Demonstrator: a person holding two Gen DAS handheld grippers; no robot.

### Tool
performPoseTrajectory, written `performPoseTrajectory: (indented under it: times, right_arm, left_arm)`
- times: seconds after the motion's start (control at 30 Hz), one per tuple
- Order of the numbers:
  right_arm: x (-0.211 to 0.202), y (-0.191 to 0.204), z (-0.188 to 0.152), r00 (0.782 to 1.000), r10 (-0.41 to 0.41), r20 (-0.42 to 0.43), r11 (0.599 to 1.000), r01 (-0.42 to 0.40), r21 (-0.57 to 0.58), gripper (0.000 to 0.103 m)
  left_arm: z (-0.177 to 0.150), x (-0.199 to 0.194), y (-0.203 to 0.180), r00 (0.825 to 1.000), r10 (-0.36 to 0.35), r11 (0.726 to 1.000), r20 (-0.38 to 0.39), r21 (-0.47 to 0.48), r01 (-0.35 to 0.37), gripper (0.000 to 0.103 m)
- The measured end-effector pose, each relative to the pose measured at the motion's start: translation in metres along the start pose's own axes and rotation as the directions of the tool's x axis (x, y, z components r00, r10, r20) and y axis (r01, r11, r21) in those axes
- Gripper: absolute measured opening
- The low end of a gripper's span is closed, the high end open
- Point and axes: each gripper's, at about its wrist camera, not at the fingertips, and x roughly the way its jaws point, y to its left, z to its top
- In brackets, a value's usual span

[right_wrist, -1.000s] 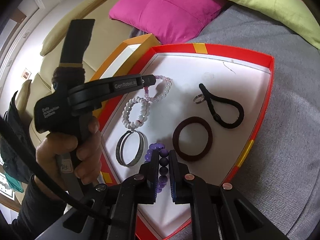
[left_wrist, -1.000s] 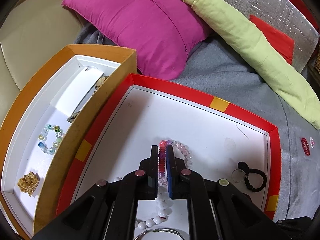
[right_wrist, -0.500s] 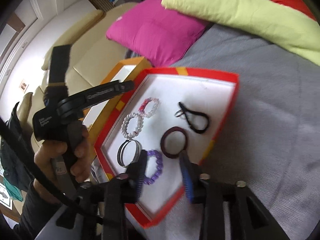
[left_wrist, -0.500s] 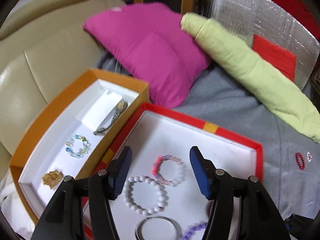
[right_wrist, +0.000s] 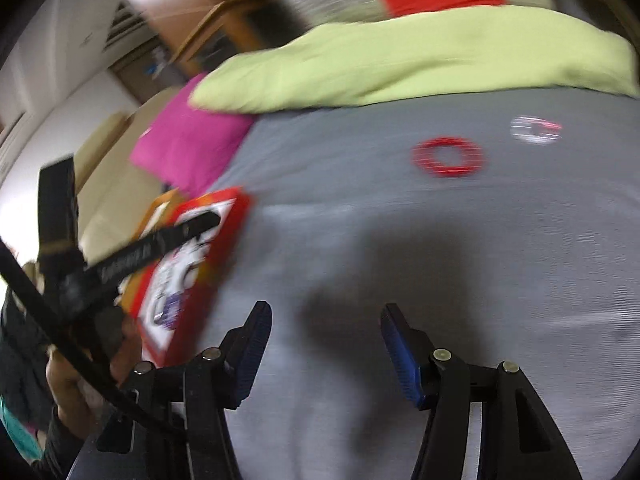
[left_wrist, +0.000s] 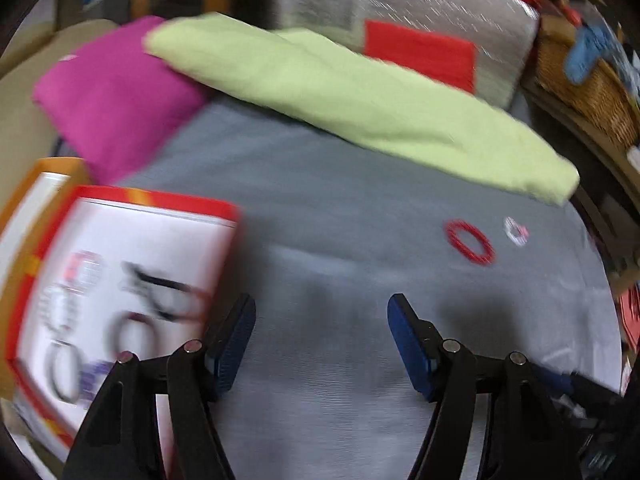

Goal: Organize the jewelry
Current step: 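Move both open tools back over the remaining bracelets on the bed, then grasp the pale pink crystal bracelet with the right tool while the left tool grasps the red bead bracelet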

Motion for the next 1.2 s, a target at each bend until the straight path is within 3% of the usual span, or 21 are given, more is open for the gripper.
performPoseTrajectory:
  times: [0.2, 0.3, 0.47, 0.53, 0.6, 0.7, 0.73, 0.77, 0.9, 1.0, 1.2]
  right_arm:
    - [-0.022, -0.083, 0.038, 0.983, -0.179, 0.033, 0.979, 0.175, 0.105, 0.061]
    - [-0.015, -0.116, 0.072, 0.969, -0.245, 0.006, 0.959, 0.242, 0.147, 0.051]
    - [0.011, -0.137, 0.130, 0.933, -0.358, -0.031, 0.922, 0.359, 0.145, 0.038]
    - [0.019, -0.136, 0.144, 0.924, -0.382, -0.037, 0.914, 0.383, 0.136, 0.038]
    - [0.034, -0.139, 0.160, 0.896, -0.440, -0.066, 0.890, 0.445, 0.104, 0.037]
    - [0.060, -0.142, 0.166, 0.865, -0.484, -0.130, 0.866, 0.495, 0.071, 0.019]
    - [0.062, -0.138, 0.167, 0.853, -0.507, -0.121, 0.857, 0.514, 0.040, 0.008]
    - [0.062, -0.135, 0.168, 0.850, -0.511, -0.125, 0.855, 0.518, 0.027, 0.008]
    - [0.045, -0.131, 0.161, 0.859, -0.499, -0.109, 0.862, 0.505, 0.034, 0.008]
    - [0.021, -0.128, 0.145, 0.880, -0.468, -0.083, 0.880, 0.473, 0.052, 0.008]
    - [-0.031, -0.122, 0.082, 0.946, -0.324, -0.002, 0.934, 0.320, 0.161, 0.008]
  left_arm:
    - [-0.008, 0.031, -0.048, 0.999, -0.029, 0.996, -0.029, 0.081, 0.031, 0.069]
    - [-0.016, 0.037, -0.051, 0.999, -0.013, 0.995, -0.042, 0.097, 0.017, 0.069]
    - [-0.014, 0.041, -0.039, 0.995, -0.064, 0.997, -0.071, 0.026, 0.066, 0.069]
    - [-0.010, 0.042, -0.037, 0.995, -0.076, 0.997, -0.069, 0.006, 0.077, 0.069]
    - [-0.009, 0.042, -0.037, 0.994, -0.086, 0.996, -0.067, 0.001, 0.087, 0.069]
    - [-0.007, 0.040, -0.038, 0.994, -0.096, 0.995, -0.058, 0.003, 0.096, 0.069]
    - [-0.007, 0.039, -0.038, 0.993, -0.101, 0.995, -0.055, 0.006, 0.102, 0.069]
    - [-0.007, 0.037, -0.039, 0.993, -0.102, 0.995, -0.054, 0.007, 0.103, 0.069]
    - [-0.007, 0.038, -0.040, 0.994, -0.094, 0.995, -0.048, 0.016, 0.095, 0.069]
    - [-0.008, 0.035, -0.040, 0.995, -0.090, 0.996, -0.043, 0.016, 0.090, 0.069]
    - [-0.011, 0.029, -0.045, 0.995, -0.101, 0.994, -0.015, 0.039, 0.101, 0.069]
